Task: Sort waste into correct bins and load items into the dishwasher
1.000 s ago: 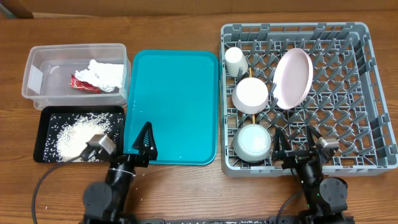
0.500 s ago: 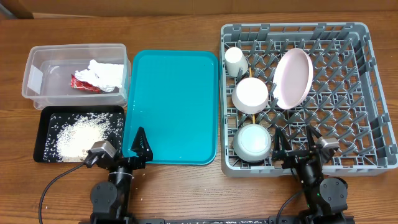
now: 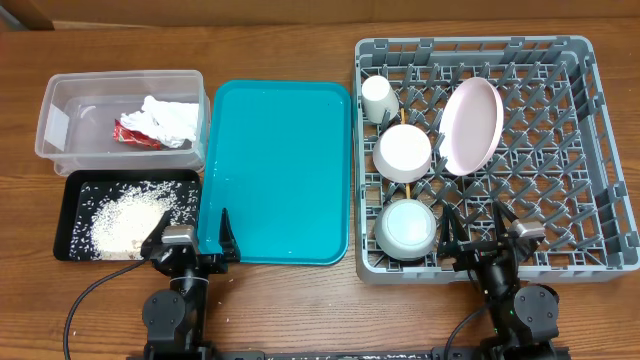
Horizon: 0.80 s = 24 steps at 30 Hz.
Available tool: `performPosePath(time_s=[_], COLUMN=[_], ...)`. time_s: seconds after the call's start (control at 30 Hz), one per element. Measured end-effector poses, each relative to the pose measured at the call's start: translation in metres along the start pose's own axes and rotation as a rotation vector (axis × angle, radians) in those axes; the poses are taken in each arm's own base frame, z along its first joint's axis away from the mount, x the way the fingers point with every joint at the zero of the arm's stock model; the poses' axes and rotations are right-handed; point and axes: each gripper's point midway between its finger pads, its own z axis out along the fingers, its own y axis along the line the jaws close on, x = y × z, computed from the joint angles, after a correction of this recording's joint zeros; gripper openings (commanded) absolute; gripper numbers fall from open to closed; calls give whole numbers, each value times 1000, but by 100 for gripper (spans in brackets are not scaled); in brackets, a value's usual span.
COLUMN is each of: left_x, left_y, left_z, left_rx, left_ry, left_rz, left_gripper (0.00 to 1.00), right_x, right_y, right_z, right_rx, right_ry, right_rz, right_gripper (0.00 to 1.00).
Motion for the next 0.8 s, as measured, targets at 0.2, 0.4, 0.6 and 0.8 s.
performPosePath(time_s=[0.2, 0.4, 0.6, 0.8], left_x=[1, 1, 1, 1], left_y=[-5, -7, -7, -7], left_z=[0, 0, 0, 0], left_rx=[21, 31, 31, 31], left_ry=[2, 2, 2, 2], left_rz=[24, 28, 28, 28], left_gripper=[100, 100, 100, 100], right_x=[0, 0, 0, 0], right_y=[0, 0, 0, 0], right_z=[0, 0, 0, 0], right_rx=[0, 0, 0, 0], right_ry=[0, 0, 0, 0], right_rz=[0, -1, -1, 0], right_gripper=[100, 100, 100, 100])
